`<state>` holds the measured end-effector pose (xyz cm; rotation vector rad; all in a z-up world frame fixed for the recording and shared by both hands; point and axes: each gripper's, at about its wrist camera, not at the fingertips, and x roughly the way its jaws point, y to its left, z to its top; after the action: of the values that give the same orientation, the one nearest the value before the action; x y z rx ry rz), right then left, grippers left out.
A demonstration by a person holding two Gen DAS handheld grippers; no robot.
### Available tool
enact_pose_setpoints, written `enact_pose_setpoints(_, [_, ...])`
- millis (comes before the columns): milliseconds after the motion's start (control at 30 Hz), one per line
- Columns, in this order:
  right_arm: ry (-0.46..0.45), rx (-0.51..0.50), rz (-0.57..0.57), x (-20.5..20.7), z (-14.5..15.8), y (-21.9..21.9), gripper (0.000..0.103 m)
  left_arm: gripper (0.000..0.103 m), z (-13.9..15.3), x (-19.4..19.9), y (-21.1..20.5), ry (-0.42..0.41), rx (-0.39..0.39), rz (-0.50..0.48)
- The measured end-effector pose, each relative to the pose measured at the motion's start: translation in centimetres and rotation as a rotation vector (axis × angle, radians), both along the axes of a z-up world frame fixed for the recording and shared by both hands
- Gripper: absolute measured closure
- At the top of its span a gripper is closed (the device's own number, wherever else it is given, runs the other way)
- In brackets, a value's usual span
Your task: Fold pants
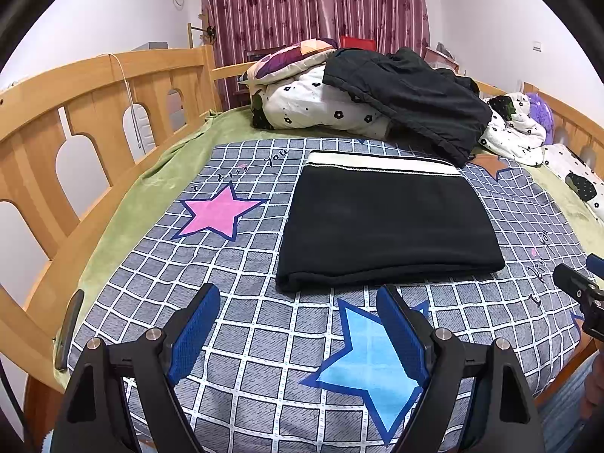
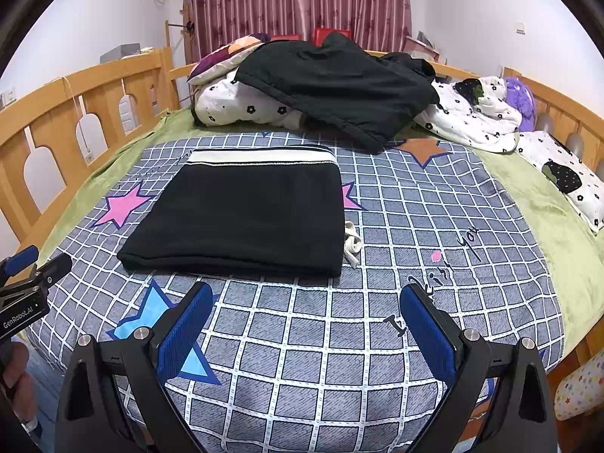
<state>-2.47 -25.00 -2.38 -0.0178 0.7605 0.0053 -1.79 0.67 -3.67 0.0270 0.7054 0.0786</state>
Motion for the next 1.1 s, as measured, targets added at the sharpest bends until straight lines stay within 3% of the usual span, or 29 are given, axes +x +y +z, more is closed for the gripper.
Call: enact_pose_setpoints(1100, [-0.001,-0.023,0.014,-0.13,-0.17,0.18,0.005,0.019,0.05,-0.04,0.4,-0.004,0.006,-0.006])
